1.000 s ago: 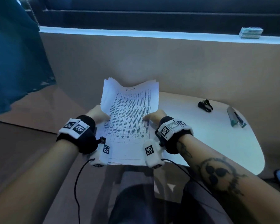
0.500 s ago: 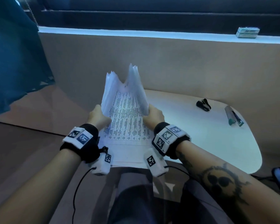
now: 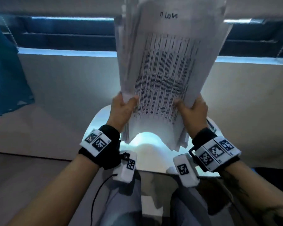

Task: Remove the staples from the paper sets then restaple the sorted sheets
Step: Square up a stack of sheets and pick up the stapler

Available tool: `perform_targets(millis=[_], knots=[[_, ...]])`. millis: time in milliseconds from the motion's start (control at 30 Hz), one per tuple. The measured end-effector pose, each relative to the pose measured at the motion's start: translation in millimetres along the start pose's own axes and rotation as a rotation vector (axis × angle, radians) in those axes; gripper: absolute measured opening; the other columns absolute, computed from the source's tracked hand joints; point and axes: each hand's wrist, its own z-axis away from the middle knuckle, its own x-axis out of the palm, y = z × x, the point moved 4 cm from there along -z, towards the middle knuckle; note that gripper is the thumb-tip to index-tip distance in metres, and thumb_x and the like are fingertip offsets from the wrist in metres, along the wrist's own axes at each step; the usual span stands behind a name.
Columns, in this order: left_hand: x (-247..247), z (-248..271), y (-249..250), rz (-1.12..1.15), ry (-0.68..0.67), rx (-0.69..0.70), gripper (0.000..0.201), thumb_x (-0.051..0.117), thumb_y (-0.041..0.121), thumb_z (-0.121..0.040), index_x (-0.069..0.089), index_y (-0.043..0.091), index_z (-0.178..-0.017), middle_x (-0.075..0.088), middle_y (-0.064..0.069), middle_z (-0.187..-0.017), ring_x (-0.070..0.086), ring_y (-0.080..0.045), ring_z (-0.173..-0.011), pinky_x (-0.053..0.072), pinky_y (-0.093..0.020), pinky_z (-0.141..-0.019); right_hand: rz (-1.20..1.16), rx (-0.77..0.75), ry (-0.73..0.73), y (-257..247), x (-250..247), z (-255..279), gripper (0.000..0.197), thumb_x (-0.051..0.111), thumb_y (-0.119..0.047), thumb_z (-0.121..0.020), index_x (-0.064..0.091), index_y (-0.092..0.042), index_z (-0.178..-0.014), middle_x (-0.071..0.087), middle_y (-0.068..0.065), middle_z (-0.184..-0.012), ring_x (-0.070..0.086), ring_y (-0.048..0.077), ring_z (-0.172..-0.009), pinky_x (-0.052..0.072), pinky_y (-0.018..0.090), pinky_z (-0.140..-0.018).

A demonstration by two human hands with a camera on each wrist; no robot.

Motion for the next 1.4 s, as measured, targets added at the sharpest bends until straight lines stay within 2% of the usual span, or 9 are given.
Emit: perform_targets(millis=[233, 433, 567, 733, 900, 1100, 1200, 1300, 1400], knots=[[8.9, 30.9, -28.8, 0.019, -0.096, -0.068, 0.037, 0.076, 0.025, -0.072, 0.062, 0.015, -0.105, 0.072, -0.002, -0.098, 0.068, -0.023, -0.094, 0.055, -0.025, -0.076, -0.098, 0.187, -0.165, 39.6, -41.3, 24.9, 0.039, 0.073, -0.006, -0.076, 0.059, -0.006, -0.112, 0.07, 0.003, -0.098, 0.067, 0.022, -0.092, 0.055, 0.036, -0.083], [14.0, 11.9, 23.0, 0.169, -0.104, -0.004, 0.079, 0.081, 0.067, -0.032, 0.068, 0.015, -0.09, 0.075, 0.003, -0.083, 0.071, -0.013, -0.078, 0.054, -0.019, -0.063, -0.315, 0.135, -0.283, 13.3, -61.3, -2.2, 0.073, 0.088, -0.039, -0.042, 0.065, -0.012, -0.106, 0.074, -0.002, -0.098, 0.07, 0.015, -0.091, 0.058, 0.028, -0.077], [13.6, -9.3, 80.5, 0.135, -0.044, 0.196, 0.095, 0.07, 0.08, -0.036, 0.06, 0.013, -0.103, 0.071, -0.001, -0.094, 0.068, -0.015, -0.087, 0.055, -0.027, -0.072, -0.441, 0.029, -0.261, -19.2, -73.7, -23.8, 0.059, 0.086, -0.029, -0.056, 0.063, -0.013, -0.107, 0.072, 0.003, -0.104, 0.068, 0.02, -0.098, 0.055, 0.029, -0.077], [20.7, -13.3, 116.0, 0.176, 0.174, 0.299, 0.067, 0.063, 0.083, -0.045, 0.062, 0.028, -0.082, 0.061, 0.002, -0.083, 0.059, -0.014, -0.081, 0.051, -0.029, -0.073, -0.428, -0.003, -0.302, -35.9, -67.0, -28.8, 0.057, 0.079, -0.011, -0.062, 0.059, -0.007, -0.115, 0.071, 0.006, -0.104, 0.067, 0.023, -0.099, 0.056, 0.03, -0.077], [21.9, -25.4, 124.5, 0.066, 0.292, 0.243, 0.01, 0.071, 0.031, -0.074, 0.064, 0.024, -0.073, 0.06, 0.009, -0.072, 0.054, -0.008, -0.07, 0.045, -0.025, -0.068, -0.5, -0.047, -0.295, -45.5, -70.2, -38.8, 0.077, 0.078, -0.024, -0.055, 0.049, -0.005, -0.124, 0.066, 0.008, -0.109, 0.065, 0.022, -0.101, 0.055, 0.028, -0.076], [14.7, -23.6, 130.1, -0.155, 0.268, 0.252, 0.033, 0.067, 0.032, -0.082, 0.054, 0.024, -0.111, 0.054, 0.012, -0.086, 0.053, -0.003, -0.079, 0.047, -0.023, -0.074, -0.45, 0.001, -0.309, -40.6, -68.9, -40.6, 0.05, 0.082, -0.012, -0.054, 0.064, -0.012, -0.1, 0.074, 0.0, -0.09, 0.069, 0.017, -0.086, 0.055, 0.025, -0.07], [17.0, -13.6, 155.8, -0.477, 0.29, 0.467, 0.042, 0.063, 0.045, -0.083, 0.055, 0.021, -0.116, 0.059, 0.007, -0.107, 0.055, -0.011, -0.101, 0.044, -0.029, -0.088, -0.447, 0.01, -0.286, -40.7, -66.9, -40.1, 0.041, 0.073, -0.008, -0.06, 0.065, -0.008, -0.1, 0.074, 0.002, -0.089, 0.069, 0.02, -0.087, 0.056, 0.03, -0.074], [67.8, 12.3, 184.8, -0.919, 0.112, 0.747, 0.064, 0.038, 0.063, -0.087, 0.044, 0.02, -0.134, 0.046, -0.004, -0.138, 0.04, -0.022, -0.129, 0.031, -0.043, -0.106, -0.432, 0.03, -0.275, -39.8, -66.3, -39.7, 0.046, 0.077, -0.01, -0.058, 0.065, -0.006, -0.103, 0.073, 0.006, -0.095, 0.068, 0.023, -0.09, 0.055, 0.033, -0.077], [131.2, 29.7, 168.2, -1.316, -0.343, 0.56, 0.09, 0.015, 0.077, -0.078, 0.008, 0.022, -0.149, 0.009, 0.002, -0.157, 0.003, -0.017, -0.145, -0.006, -0.06, -0.111, -0.407, 0.025, -0.292, -46.0, -65.1, -35.8, 0.045, 0.076, -0.009, -0.066, 0.062, -0.012, -0.109, 0.069, 0.005, -0.103, 0.066, 0.018, -0.097, 0.053, 0.025, -0.077]])
